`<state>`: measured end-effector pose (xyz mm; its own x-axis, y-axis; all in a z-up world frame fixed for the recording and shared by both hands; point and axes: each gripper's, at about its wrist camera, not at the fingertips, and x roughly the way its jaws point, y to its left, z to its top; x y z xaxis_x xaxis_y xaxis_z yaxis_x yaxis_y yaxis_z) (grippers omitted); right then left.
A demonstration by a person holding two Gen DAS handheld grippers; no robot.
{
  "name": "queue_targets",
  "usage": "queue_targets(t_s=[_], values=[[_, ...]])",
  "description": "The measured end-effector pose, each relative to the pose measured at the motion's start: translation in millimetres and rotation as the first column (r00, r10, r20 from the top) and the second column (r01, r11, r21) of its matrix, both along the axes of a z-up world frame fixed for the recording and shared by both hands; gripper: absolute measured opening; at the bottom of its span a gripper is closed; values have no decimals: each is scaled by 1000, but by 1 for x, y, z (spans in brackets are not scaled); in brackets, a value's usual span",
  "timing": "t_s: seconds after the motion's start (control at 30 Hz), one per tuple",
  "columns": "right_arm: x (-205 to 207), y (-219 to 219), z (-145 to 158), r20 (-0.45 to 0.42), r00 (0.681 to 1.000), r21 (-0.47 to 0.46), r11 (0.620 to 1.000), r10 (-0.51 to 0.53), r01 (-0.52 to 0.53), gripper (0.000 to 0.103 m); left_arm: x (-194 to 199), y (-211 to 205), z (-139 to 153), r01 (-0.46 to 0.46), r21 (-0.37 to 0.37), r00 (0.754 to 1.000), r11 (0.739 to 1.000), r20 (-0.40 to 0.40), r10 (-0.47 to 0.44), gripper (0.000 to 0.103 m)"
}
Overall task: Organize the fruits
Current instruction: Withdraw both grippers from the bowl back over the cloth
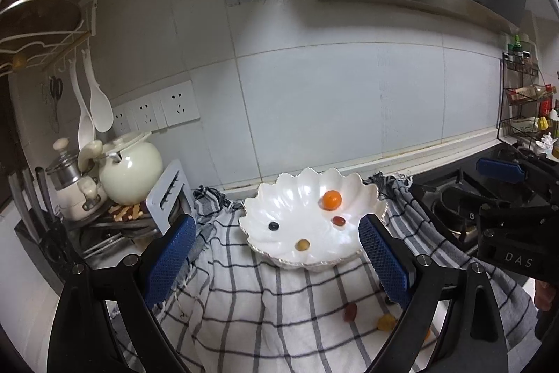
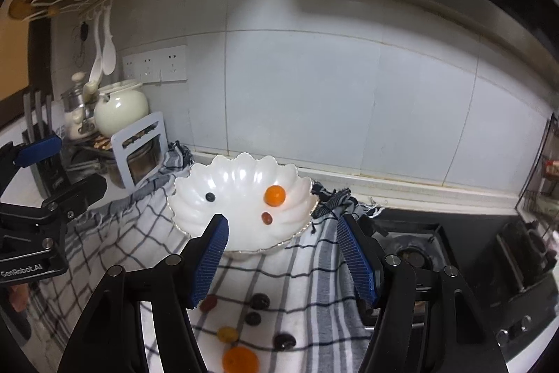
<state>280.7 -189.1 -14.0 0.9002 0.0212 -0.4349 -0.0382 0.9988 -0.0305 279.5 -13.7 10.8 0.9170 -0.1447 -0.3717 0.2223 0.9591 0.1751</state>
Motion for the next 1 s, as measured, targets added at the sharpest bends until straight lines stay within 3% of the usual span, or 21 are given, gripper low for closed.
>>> queue_targets(t_s=[0.3,0.7,1.0], values=[[-38,11,-10,27,1000,-18,1000,-3,3,66,-31,10,-22,-6,-9,999,1000,-43,5,96],[-60,17,-40,-28,999,17,1000,23,-23,66,-46,14,-48,5,0,994,1000,-112,-5,96],[-64,28,-74,-82,996,-5,1000,25,-26,66,-39,10,-74,35,71,986,997,-163,-23,93]])
